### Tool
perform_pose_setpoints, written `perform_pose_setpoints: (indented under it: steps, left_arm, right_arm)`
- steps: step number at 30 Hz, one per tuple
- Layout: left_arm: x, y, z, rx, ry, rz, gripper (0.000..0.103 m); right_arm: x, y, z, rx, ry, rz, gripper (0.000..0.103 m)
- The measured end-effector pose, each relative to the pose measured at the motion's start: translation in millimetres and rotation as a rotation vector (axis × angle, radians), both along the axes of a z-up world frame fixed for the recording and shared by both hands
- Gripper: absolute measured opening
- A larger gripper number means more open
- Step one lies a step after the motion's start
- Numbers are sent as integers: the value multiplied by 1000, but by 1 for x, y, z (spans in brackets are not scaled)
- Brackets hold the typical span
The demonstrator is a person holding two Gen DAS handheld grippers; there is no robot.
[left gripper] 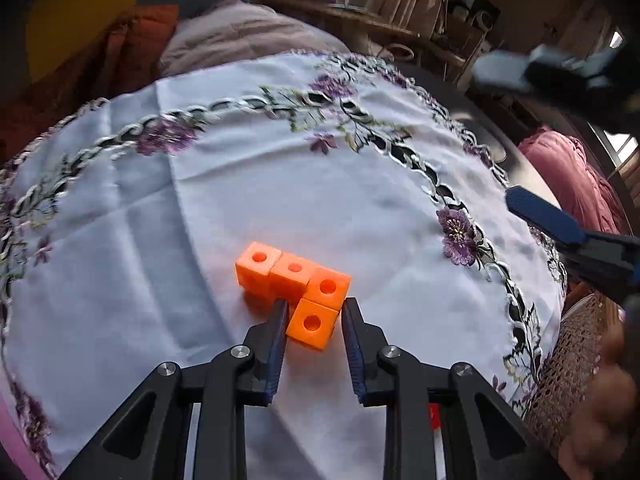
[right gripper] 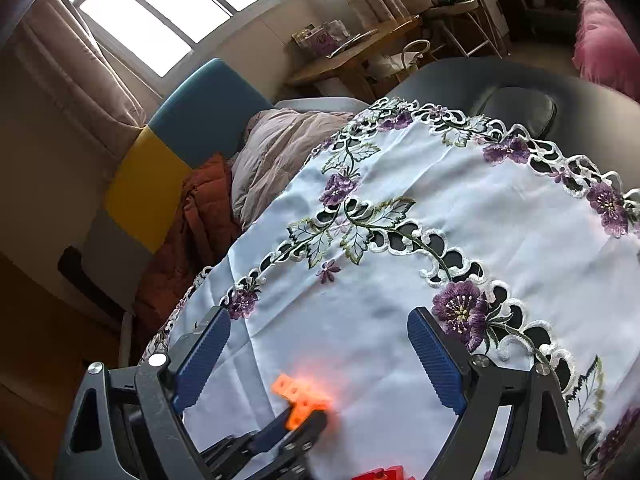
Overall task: Organize rigid objects
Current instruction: 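Grasp the orange interlocking cubes with the left gripper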
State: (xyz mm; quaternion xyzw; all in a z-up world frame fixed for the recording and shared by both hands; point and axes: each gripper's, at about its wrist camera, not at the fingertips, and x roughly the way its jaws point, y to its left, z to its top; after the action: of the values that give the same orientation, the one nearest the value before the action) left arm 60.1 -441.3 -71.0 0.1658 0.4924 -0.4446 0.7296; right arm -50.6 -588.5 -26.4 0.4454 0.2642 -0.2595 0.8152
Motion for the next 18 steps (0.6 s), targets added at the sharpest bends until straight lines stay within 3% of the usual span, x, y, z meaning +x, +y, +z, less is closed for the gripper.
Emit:
perform_pose_setpoints:
  steps: [11,14,18]
  left_arm:
    - [-31,95,7,12,-143,97,16]
    - [-34,114,-6,13,-95,125,16]
    - [-27,130,-6,-59,29,182,18]
  right_arm:
    - [18,8,-15,26,90,89,91]
    - [20,11,-16,9,114,93,91]
    - [22,14,-16,-10,144,96,91]
